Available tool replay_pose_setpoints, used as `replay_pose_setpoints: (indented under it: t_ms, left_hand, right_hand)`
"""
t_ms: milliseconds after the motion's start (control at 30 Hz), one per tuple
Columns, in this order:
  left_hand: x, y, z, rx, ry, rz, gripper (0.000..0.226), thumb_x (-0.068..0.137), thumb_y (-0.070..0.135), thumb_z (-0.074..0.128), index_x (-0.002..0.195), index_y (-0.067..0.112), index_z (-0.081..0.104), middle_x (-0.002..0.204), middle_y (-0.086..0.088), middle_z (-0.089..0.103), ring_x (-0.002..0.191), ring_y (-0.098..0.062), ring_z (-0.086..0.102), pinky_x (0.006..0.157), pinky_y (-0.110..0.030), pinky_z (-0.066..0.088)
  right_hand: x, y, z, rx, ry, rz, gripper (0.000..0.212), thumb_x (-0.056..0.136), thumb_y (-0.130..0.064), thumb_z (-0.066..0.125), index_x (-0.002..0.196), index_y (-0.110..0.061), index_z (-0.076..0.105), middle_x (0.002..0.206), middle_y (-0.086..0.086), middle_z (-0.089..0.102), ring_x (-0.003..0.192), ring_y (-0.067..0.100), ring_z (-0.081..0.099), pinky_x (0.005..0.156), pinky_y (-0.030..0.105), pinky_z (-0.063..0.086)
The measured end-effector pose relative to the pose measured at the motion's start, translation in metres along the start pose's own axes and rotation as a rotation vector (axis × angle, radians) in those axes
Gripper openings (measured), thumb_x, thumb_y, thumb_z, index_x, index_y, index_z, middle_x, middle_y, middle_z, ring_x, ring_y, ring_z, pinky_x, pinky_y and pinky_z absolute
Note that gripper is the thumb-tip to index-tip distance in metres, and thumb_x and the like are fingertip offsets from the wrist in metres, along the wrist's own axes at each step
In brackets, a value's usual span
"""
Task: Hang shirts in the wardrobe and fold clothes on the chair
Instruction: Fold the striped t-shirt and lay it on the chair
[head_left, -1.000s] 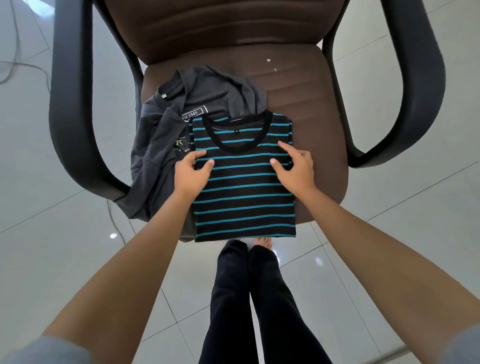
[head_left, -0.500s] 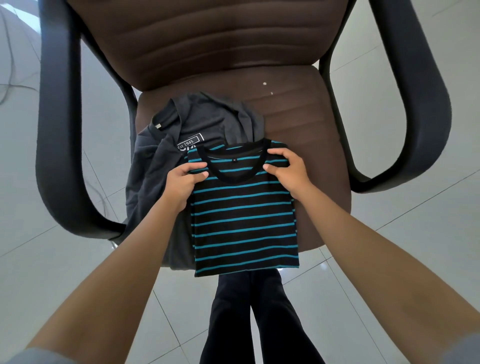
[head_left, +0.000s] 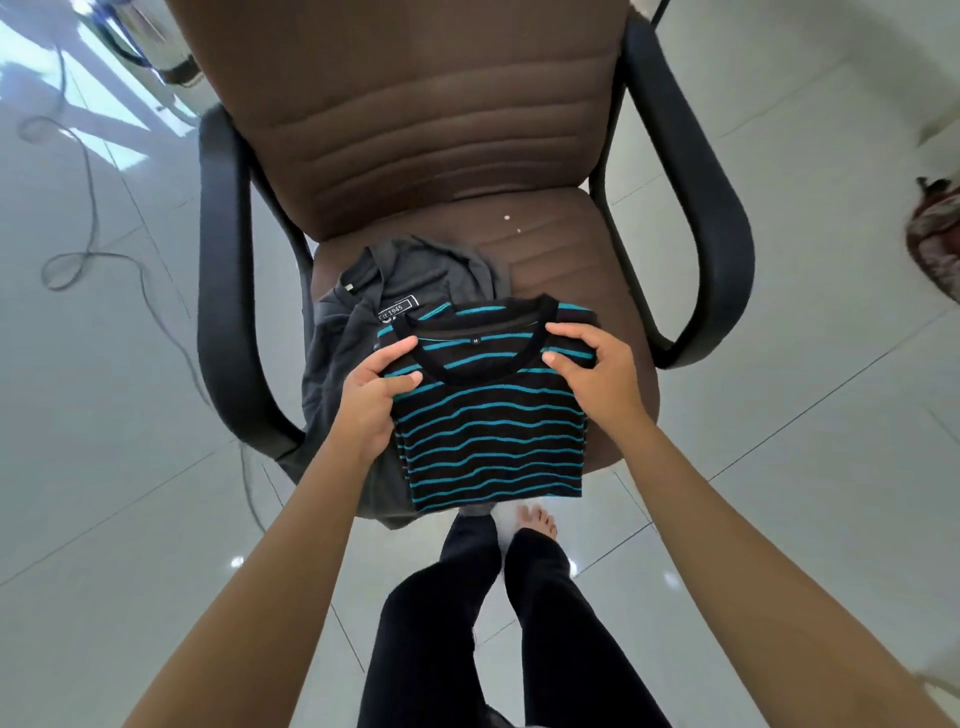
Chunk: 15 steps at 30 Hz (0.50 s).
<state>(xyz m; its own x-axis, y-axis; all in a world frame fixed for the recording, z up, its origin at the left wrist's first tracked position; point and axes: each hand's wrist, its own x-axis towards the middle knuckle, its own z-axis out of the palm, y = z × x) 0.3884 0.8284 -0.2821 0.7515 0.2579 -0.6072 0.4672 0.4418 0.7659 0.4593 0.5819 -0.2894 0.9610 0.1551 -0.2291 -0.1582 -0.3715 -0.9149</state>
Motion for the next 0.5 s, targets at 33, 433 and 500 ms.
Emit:
replay_pose_setpoints:
  t_ms: [33,433,500]
  left_hand:
    - [-0.014,0.004,0.001,-0.003,-0.015,0.017,0.043,0.08,-0.015,0.055,0.109,0.015,0.067,0.112,-0.013,0.067,0.098,-0.026,0.066,0.076,-0.03,0.056]
    - [-0.175,0.084,0.018,0.232,-0.449,0.352,0.036,0.081,-0.014,0.057,0.098,0.016,0.067,0.095,-0.004,0.072,0.088,-0.022,0.068,0.081,-0.036,0.056]
    - [-0.213,0.096,0.028,0.269,-0.598,0.425,0.035,0.082,-0.014,0.058,0.098,0.016,0.066,0.087,0.003,0.074,0.081,-0.014,0.069,0.074,-0.029,0.057]
  right_hand:
    - [-0.012,-0.006,-0.006,-0.012,0.01,-0.018,0.029,0.084,-0.013,0.072,0.11,-0.026,0.07,0.105,-0.026,0.061,0.099,-0.014,0.056,0.097,0.017,0.046]
    - [-0.226,-0.11,-0.044,0.139,0.528,-0.247,0.028,0.083,-0.011,0.073,0.101,-0.033,0.071,0.107,-0.003,0.071,0.101,0.008,0.066,0.091,0.033,0.055]
    - [-0.278,-0.132,-0.047,0.117,0.689,-0.286,0.027,0.083,-0.011,0.072,0.103,-0.029,0.07,0.106,-0.005,0.07,0.101,0.008,0.065,0.091,0.026,0.053]
